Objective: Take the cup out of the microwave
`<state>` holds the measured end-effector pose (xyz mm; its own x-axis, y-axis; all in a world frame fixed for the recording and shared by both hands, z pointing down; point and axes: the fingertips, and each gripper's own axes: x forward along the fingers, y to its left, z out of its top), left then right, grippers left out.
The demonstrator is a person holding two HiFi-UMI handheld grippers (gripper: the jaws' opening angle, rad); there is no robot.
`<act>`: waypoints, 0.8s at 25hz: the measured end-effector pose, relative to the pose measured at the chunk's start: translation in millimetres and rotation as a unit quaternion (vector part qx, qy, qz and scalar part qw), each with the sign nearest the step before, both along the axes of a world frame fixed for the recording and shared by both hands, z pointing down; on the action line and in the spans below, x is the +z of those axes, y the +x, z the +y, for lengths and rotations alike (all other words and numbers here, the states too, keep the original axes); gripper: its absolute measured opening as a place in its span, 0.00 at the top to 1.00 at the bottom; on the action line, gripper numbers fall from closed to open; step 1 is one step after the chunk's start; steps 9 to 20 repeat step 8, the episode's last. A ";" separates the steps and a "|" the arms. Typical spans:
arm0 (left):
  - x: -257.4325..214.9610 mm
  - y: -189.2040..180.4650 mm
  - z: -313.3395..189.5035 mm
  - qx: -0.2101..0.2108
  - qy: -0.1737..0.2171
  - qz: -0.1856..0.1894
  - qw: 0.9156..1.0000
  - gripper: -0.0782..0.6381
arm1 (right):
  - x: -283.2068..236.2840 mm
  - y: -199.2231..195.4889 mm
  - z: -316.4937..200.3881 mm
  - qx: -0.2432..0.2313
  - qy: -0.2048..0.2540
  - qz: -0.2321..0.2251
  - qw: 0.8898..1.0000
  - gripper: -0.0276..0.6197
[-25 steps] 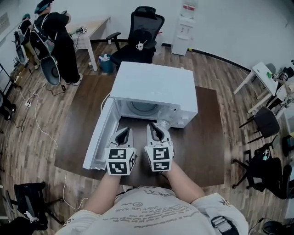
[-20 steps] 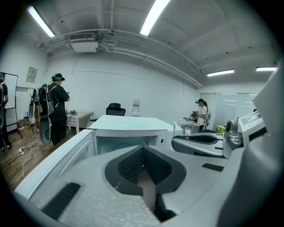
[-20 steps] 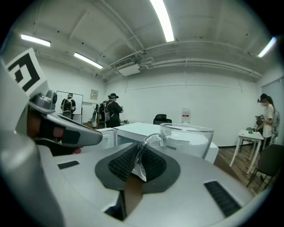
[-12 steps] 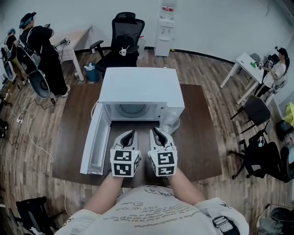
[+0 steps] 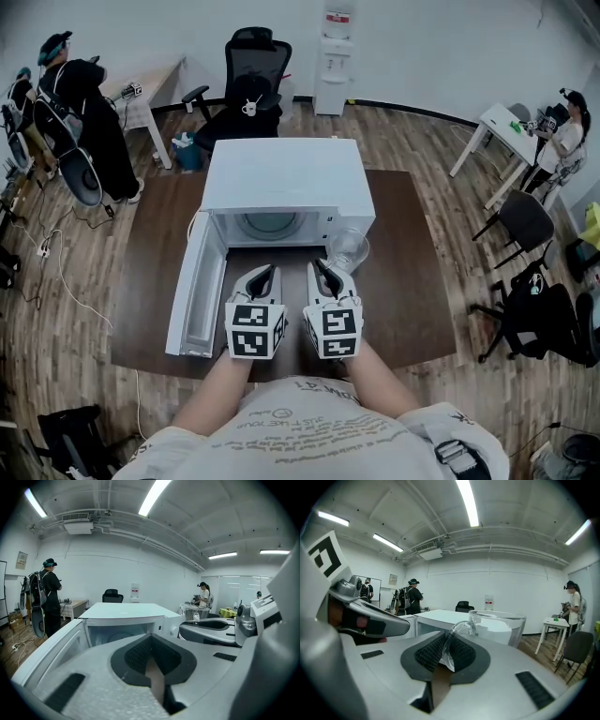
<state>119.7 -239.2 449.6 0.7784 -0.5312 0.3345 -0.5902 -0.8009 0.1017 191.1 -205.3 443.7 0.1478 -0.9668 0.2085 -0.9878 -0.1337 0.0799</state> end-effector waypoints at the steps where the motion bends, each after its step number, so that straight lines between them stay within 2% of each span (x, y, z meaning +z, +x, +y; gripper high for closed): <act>1: 0.0 -0.3 0.1 -0.001 0.000 -0.001 1.000 0.87 | 0.2 -0.6 -0.1 -0.002 0.000 -0.001 1.000 0.90; 20: 5.5 0.0 -0.7 -0.003 -0.003 -0.006 1.000 0.87 | 8.3 -1.5 -1.3 -0.012 -0.006 -0.002 1.000 0.90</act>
